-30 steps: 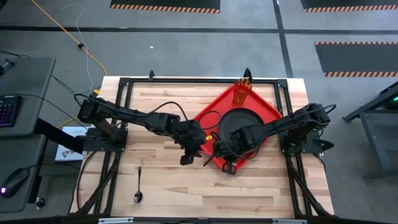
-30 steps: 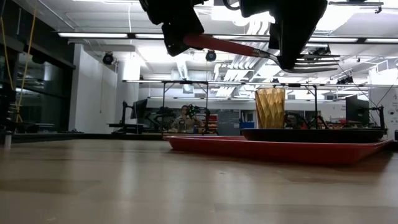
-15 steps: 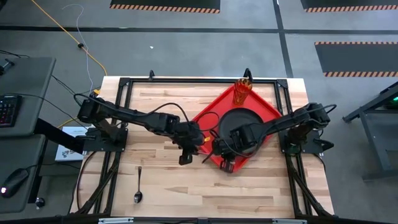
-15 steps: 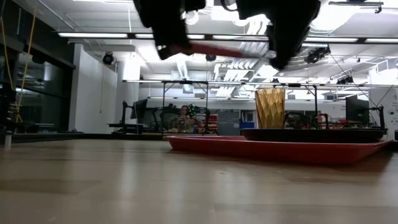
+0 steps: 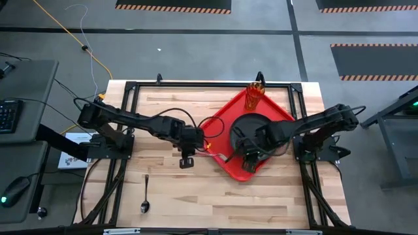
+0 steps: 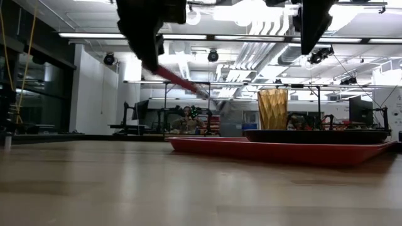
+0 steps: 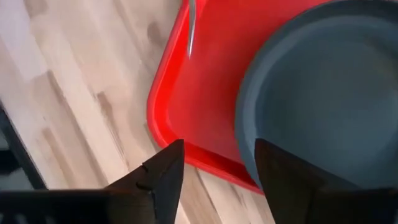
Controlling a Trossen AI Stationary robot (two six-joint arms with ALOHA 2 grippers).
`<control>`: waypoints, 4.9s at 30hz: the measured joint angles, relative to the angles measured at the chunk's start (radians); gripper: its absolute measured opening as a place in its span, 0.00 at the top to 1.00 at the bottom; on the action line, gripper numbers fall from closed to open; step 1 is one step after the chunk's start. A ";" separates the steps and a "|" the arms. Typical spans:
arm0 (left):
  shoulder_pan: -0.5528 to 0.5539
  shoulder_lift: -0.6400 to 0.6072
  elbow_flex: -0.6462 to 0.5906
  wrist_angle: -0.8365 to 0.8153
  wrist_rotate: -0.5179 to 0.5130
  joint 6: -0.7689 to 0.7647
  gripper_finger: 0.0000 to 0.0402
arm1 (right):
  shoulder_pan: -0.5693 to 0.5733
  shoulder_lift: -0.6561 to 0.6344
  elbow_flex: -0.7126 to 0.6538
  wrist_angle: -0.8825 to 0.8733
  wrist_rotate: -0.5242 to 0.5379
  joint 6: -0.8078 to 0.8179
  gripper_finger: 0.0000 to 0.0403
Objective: Pick and place plate/cup/fork/spoon on tray
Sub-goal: Put the pink fork on the red serving tray to the left of the black plate
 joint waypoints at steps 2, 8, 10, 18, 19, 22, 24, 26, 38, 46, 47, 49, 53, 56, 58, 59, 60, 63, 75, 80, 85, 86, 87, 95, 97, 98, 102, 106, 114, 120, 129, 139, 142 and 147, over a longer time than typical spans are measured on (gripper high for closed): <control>0.003 -0.028 0.000 -0.006 -0.020 -0.012 0.95 | 0.008 -0.025 0.000 -0.009 0.024 0.024 0.53; 0.022 -0.150 0.000 0.069 -0.024 -0.064 0.95 | 0.066 -0.087 0.000 -0.066 0.113 0.110 0.53; 0.027 -0.203 -0.012 0.108 -0.038 -0.080 0.95 | 0.092 -0.099 0.000 -0.081 0.155 0.153 0.53; 0.046 -0.479 -0.252 0.457 -0.141 -0.216 0.95 | 0.211 -0.196 -0.179 0.032 0.219 0.404 0.53; 0.046 -0.509 -0.292 0.522 -0.149 -0.237 0.95 | 0.226 -0.223 -0.231 0.092 0.220 0.443 0.53; 0.046 -0.580 -0.420 0.752 -0.178 -0.305 0.95 | 0.244 -0.303 -0.394 0.380 0.269 0.521 0.53; 0.046 -0.593 -0.496 0.945 -0.205 -0.356 0.95 | 0.237 -0.343 -0.501 0.644 0.363 0.524 0.53; 0.043 -0.589 -0.565 1.122 -0.231 -0.416 0.95 | 0.216 -0.354 -0.593 0.941 0.472 0.470 0.53; -0.051 -0.317 -0.661 1.641 -0.443 -0.594 0.95 | -0.099 -0.255 -0.688 1.848 0.606 0.040 0.53; -0.062 -0.285 -0.660 1.667 -0.475 -0.620 0.95 | -0.229 -0.250 -0.628 1.849 0.469 0.046 0.53; -0.062 -0.285 -0.660 1.666 -0.483 -0.620 0.95 | -0.240 -0.250 -0.622 1.849 0.445 0.047 0.53; -0.062 -0.285 -0.660 1.667 -0.490 -0.620 0.95 | -0.254 -0.250 -0.610 1.850 0.416 0.046 0.53; -0.060 -0.285 -0.660 1.650 -0.488 -0.621 0.95 | -0.273 -0.250 -0.592 1.849 0.405 0.025 0.53; -0.062 -0.285 -0.660 1.631 -0.488 -0.621 0.95 | -0.281 -0.250 -0.586 1.850 0.405 0.020 0.54; -0.062 -0.285 -0.660 1.634 -0.488 -0.621 0.95 | -0.286 -0.250 -0.586 1.846 0.405 0.020 0.57; -0.062 -0.285 -0.660 1.634 -0.488 -0.621 0.95 | -0.288 -0.250 -0.586 1.842 0.405 0.021 0.59; -0.062 -0.285 -0.660 1.634 -0.488 -0.622 0.95 | -0.289 -0.250 -0.586 1.836 0.410 0.021 0.62; -0.062 -0.285 -0.660 1.634 -0.488 -0.623 0.95 | -0.289 -0.250 -0.586 1.810 0.431 0.025 0.73; -0.053 -0.321 -0.659 1.572 -0.476 -0.630 0.64 | -0.306 -0.329 -0.586 1.740 0.387 -0.029 0.99; -0.020 -0.436 -0.660 1.421 -0.422 -0.614 0.52 | -0.348 -0.462 -0.427 1.266 0.313 -0.071 0.99; 0.002 -0.565 -0.659 1.362 -0.417 -0.519 0.50 | -0.358 -0.410 -0.132 0.802 0.165 -0.195 1.00; 0.002 -0.587 -0.659 1.361 -0.416 -0.495 0.50 | -0.358 -0.376 -0.078 0.734 0.120 -0.225 1.00; 0.003 -0.609 -0.659 1.359 -0.418 -0.474 0.50 | -0.358 -0.340 -0.030 0.667 0.074 -0.252 1.00; 0.005 -0.693 -0.659 1.365 -0.436 -0.434 0.50 | -0.357 0.017 0.120 0.386 -0.344 -0.466 1.00; 0.005 -0.696 -0.659 1.361 -0.437 -0.434 0.50 | -0.357 0.100 0.118 0.369 -0.418 -0.508 1.00; 0.005 -0.696 -0.659 1.361 -0.437 -0.433 0.50 | -0.356 0.138 0.117 0.363 -0.436 -0.525 1.00; 0.004 -0.696 -0.659 1.357 -0.437 -0.444 0.50 | -0.357 0.271 0.117 0.349 -0.461 -0.576 1.00; 0.004 -0.696 -0.659 1.356 -0.436 -0.461 0.50 | -0.365 0.369 0.117 0.347 -0.465 -0.600 1.00; 0.004 -0.696 -0.659 1.357 -0.436 -0.461 0.50 | -0.409 0.384 0.055 0.418 -0.486 -0.565 1.00; 0.004 -0.696 -0.660 1.357 -0.436 -0.461 0.50 | -0.407 0.317 -0.103 0.523 -0.517 -0.496 1.00; 0.004 -0.696 -0.660 1.357 -0.438 -0.461 0.50 | -0.387 0.304 -0.180 0.677 -0.460 -0.476 1.00; 0.004 -0.696 -0.660 1.357 -0.448 -0.461 0.50 | -0.390 0.305 -0.211 0.690 -0.396 -0.506 1.00; 0.004 -0.696 -0.660 1.357 -0.453 -0.460 0.50 | -0.389 0.305 -0.211 0.686 -0.368 -0.511 1.00; 0.004 -0.696 -0.660 1.357 -0.455 -0.460 0.50 | -0.390 0.305 -0.211 0.683 -0.346 -0.513 1.00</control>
